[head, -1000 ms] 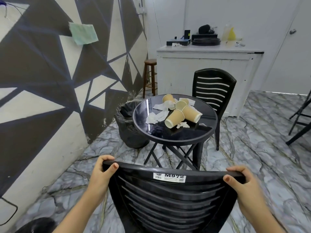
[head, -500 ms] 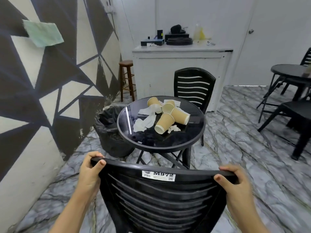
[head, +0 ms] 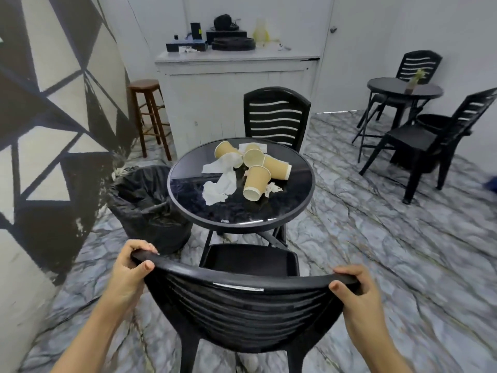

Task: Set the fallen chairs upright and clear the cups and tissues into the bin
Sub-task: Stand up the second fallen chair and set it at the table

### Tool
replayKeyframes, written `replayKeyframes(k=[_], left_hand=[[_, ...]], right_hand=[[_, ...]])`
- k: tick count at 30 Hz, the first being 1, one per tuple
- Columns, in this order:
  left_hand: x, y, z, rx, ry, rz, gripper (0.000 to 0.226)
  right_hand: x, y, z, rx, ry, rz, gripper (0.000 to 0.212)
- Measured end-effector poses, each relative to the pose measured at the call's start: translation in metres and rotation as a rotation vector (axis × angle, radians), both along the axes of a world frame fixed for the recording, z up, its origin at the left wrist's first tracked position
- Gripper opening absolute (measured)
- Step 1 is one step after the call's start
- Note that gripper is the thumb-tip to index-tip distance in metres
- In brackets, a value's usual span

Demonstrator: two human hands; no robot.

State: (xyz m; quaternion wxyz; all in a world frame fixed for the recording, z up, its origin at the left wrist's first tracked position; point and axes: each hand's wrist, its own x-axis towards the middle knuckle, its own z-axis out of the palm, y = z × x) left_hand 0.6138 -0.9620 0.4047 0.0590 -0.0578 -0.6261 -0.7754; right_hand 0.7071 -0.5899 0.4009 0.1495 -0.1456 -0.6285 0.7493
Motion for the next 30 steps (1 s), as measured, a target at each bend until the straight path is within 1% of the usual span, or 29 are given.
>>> replayKeyframes(k=[2, 3, 4, 5, 6, 7, 8, 9, 12, 15, 16, 18, 21, 23, 24, 25, 26, 28, 29, 30], left_hand=[[0.005, -0.005, -0.004, -0.012, 0.017, -0.015, 0.061], [0.010, -0.006, -0.007, -0.006, 0.020, -0.001, 0.061], [0.016, -0.007, -0.012, 0.002, 0.016, 0.023, 0.061], [0.025, -0.008, -0.019, 0.003, 0.005, 0.051, 0.062], [0.033, -0.009, -0.027, 0.001, -0.007, 0.075, 0.063], [0.043, -0.008, -0.034, 0.003, -0.013, 0.092, 0.064], [0.053, -0.006, -0.043, 0.005, -0.013, 0.104, 0.065], [0.064, -0.002, -0.049, -0.004, -0.007, 0.110, 0.065], [0.096, 0.014, -0.057, -0.008, 0.011, 0.137, 0.066], [0.105, 0.024, -0.056, 0.031, 0.002, 0.165, 0.071], [0.104, 0.026, -0.055, 0.017, 0.002, 0.166, 0.071], [0.099, 0.031, -0.049, -0.017, -0.003, 0.132, 0.068], [0.087, 0.034, -0.044, -0.033, -0.013, 0.019, 0.048], [0.074, 0.029, -0.038, -0.043, -0.028, -0.013, 0.053], [0.067, 0.025, -0.036, -0.056, -0.031, -0.020, 0.054], [0.059, 0.021, -0.034, -0.078, -0.025, -0.035, 0.049], [0.051, 0.020, -0.033, -0.095, -0.025, -0.055, 0.041], [0.037, 0.019, -0.028, -0.107, -0.025, -0.086, 0.031], [0.029, 0.017, -0.025, -0.125, -0.008, -0.099, 0.030], [0.024, 0.010, -0.025, -0.131, -0.001, -0.110, 0.034]], right_hand=[[0.006, -0.003, -0.002, -0.021, 0.007, -0.018, 0.064], [0.009, -0.002, -0.004, -0.027, 0.007, -0.008, 0.059], [0.011, 0.000, -0.005, -0.039, 0.018, 0.016, 0.046], [0.013, 0.002, -0.007, -0.049, 0.036, 0.058, 0.027], [0.015, 0.005, -0.009, -0.054, 0.053, 0.079, 0.022], [0.017, 0.010, -0.015, -0.042, 0.041, 0.081, 0.036], [0.020, 0.015, -0.018, -0.055, 0.035, 0.104, 0.044], [0.023, 0.023, -0.020, -0.068, 0.031, 0.121, 0.046], [0.026, 0.039, -0.016, -0.087, 0.009, 0.218, 0.038], [0.027, 0.048, -0.016, -0.060, -0.031, 0.252, 0.055], [0.029, 0.049, -0.016, -0.060, -0.037, 0.254, 0.056], [0.036, 0.052, -0.016, -0.083, -0.068, 0.216, 0.048], [0.045, 0.056, -0.026, -0.143, -0.115, 0.127, 0.028], [0.044, 0.051, -0.031, -0.145, -0.120, 0.104, 0.017], [0.043, 0.046, -0.028, -0.138, -0.117, 0.114, 0.020], [0.041, 0.044, -0.027, -0.123, -0.108, 0.110, 0.032], [0.038, 0.043, -0.028, -0.110, -0.104, 0.091, 0.039], [0.032, 0.039, -0.024, -0.158, -0.075, 0.068, 0.029], [0.032, 0.033, -0.021, -0.185, -0.061, 0.053, 0.032], [0.031, 0.026, -0.019, -0.166, -0.063, 0.051, 0.045]])
